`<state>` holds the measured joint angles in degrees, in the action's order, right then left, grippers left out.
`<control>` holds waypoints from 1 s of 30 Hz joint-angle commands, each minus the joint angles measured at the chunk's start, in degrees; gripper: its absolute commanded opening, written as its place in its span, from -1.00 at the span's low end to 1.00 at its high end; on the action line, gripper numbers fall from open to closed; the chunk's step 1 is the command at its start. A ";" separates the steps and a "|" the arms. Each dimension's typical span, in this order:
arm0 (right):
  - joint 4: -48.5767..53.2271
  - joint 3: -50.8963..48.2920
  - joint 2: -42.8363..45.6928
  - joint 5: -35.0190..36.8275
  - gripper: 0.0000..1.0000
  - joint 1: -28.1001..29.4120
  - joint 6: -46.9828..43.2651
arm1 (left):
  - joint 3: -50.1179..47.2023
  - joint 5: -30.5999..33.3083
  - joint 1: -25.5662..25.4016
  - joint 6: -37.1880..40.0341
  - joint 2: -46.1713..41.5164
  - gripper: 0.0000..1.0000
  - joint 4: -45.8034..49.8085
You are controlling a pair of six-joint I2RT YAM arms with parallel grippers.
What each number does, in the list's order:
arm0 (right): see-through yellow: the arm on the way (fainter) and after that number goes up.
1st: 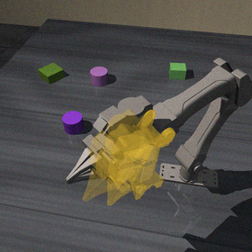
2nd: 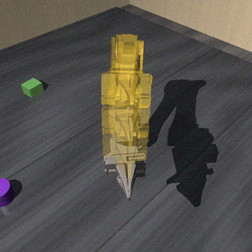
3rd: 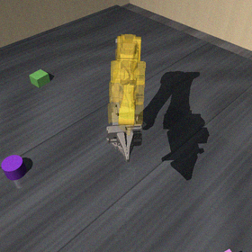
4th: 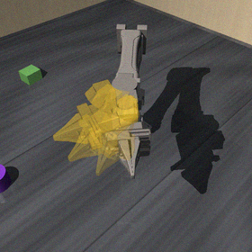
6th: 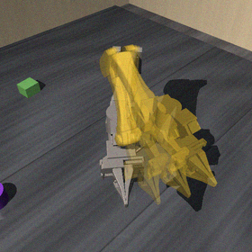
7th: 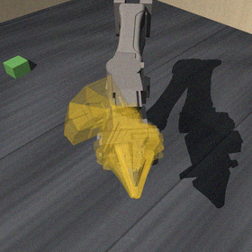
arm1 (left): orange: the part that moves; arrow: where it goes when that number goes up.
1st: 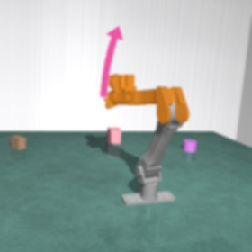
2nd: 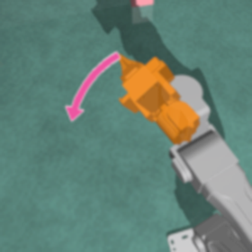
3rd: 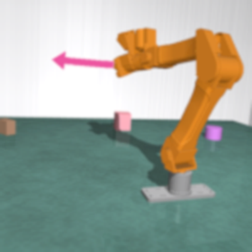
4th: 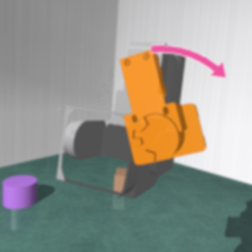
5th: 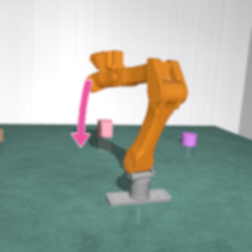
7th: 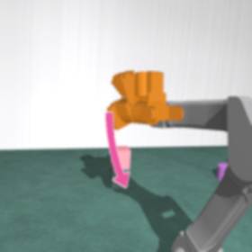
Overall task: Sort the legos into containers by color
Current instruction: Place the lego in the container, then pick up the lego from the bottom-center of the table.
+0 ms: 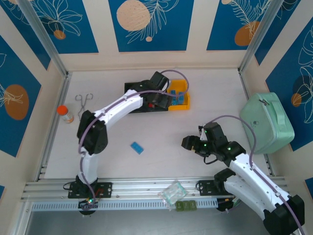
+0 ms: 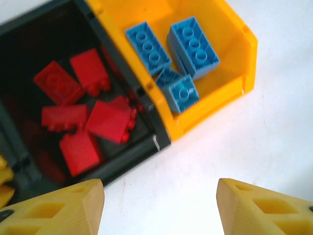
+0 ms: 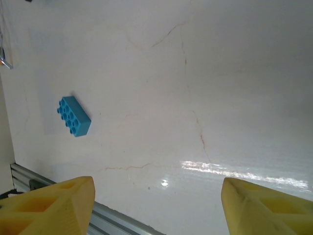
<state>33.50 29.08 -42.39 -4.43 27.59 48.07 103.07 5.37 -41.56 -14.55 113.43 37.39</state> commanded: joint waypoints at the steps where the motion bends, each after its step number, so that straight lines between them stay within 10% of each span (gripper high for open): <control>1: -3.25 3.26 -2.46 1.65 0.43 3.42 -1.79 | -10.35 -2.20 1.07 -5.10 -7.05 0.25 -1.57; 14: -12.89 14.43 -26.32 5.42 0.46 17.59 -8.00 | -49.74 -6.59 9.63 -18.74 -35.72 0.27 -3.95; 30: -9.83 39.26 -59.88 7.44 0.38 29.62 -15.54 | -70.51 -16.84 24.65 -33.24 -58.64 0.16 -0.69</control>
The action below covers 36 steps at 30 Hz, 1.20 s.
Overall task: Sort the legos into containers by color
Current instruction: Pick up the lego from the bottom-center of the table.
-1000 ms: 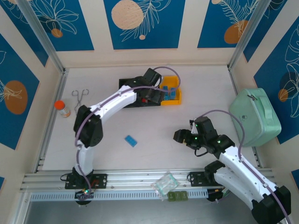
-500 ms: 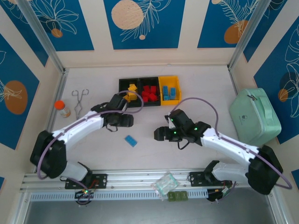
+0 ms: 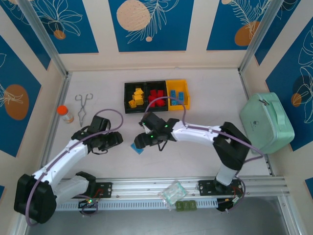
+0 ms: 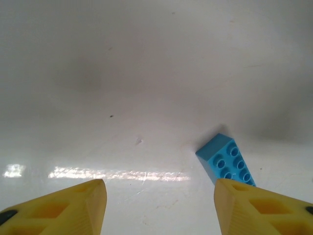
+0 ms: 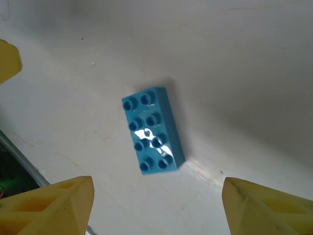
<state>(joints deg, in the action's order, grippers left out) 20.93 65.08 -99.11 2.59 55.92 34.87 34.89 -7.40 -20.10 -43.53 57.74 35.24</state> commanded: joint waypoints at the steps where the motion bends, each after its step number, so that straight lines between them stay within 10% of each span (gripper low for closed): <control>1: 3.16 4.31 -4.49 0.76 0.37 1.65 -2.59 | -3.32 -5.36 4.55 -4.81 -4.04 0.14 1.21; 17: 10.75 13.53 -16.29 10.65 -0.08 5.87 -4.05 | -7.22 -11.93 11.73 -4.19 -8.13 0.12 0.29; 36: 10.28 7.25 -3.36 13.14 -0.42 1.67 -1.75 | -6.63 -17.49 6.61 -3.83 -2.22 0.13 -9.28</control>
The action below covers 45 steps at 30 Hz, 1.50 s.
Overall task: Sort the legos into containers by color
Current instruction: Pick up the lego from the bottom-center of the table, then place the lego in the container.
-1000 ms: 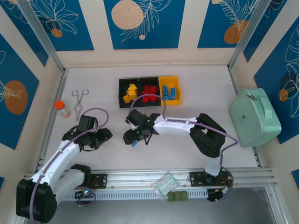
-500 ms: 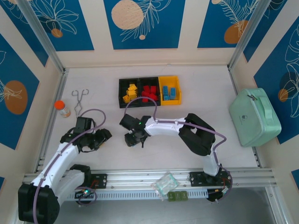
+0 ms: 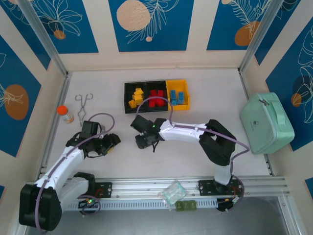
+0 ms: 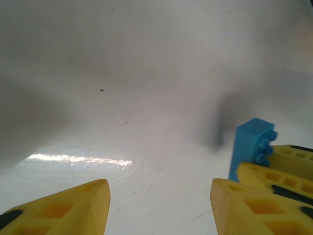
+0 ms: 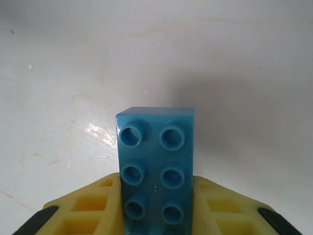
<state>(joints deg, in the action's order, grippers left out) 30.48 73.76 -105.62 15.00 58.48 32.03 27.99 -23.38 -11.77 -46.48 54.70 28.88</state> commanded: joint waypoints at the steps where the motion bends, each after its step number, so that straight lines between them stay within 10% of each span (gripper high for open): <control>1: 0.73 -1.96 3.78 0.81 -0.42 -1.34 1.24 | 0.59 -1.26 -2.53 -1.11 1.33 0.13 -3.47; 24: 2.11 -7.00 18.81 -2.91 -0.46 -25.65 -0.89 | 18.39 5.13 -23.00 -3.72 27.29 0.14 -14.75; 45: 10.53 29.54 -11.49 -1.24 -0.47 -38.50 -1.71 | 24.40 5.95 -26.82 -2.94 32.38 0.14 -14.65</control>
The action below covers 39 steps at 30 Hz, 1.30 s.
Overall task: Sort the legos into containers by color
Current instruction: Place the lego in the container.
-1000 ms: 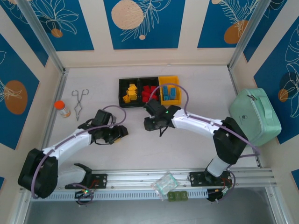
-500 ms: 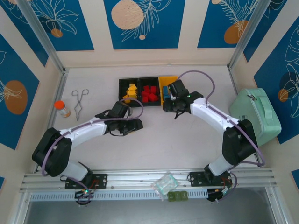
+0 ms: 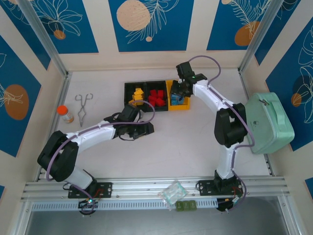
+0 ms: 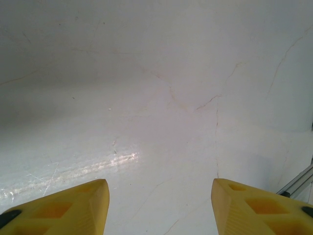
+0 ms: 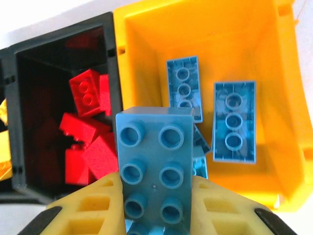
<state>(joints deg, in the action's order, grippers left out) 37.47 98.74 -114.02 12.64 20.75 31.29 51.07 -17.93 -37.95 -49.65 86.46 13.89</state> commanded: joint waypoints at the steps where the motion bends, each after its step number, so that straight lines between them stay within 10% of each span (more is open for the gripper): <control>1: 4.07 6.25 -4.43 1.47 -0.47 -0.97 -0.91 | 1.23 0.46 -0.68 0.24 0.65 0.14 0.28; 20: 15.79 32.29 -24.15 3.70 -0.34 -2.74 -0.33 | -0.62 1.23 -0.63 -0.01 -0.94 0.14 1.38; 39: 8.35 17.78 -10.45 4.10 0.01 -0.71 -1.34 | -2.50 8.40 -0.39 0.63 -7.20 0.16 4.20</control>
<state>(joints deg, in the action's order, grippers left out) 49.17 119.96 -131.74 17.80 19.33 30.85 48.93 -13.56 -38.06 -49.65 81.95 15.44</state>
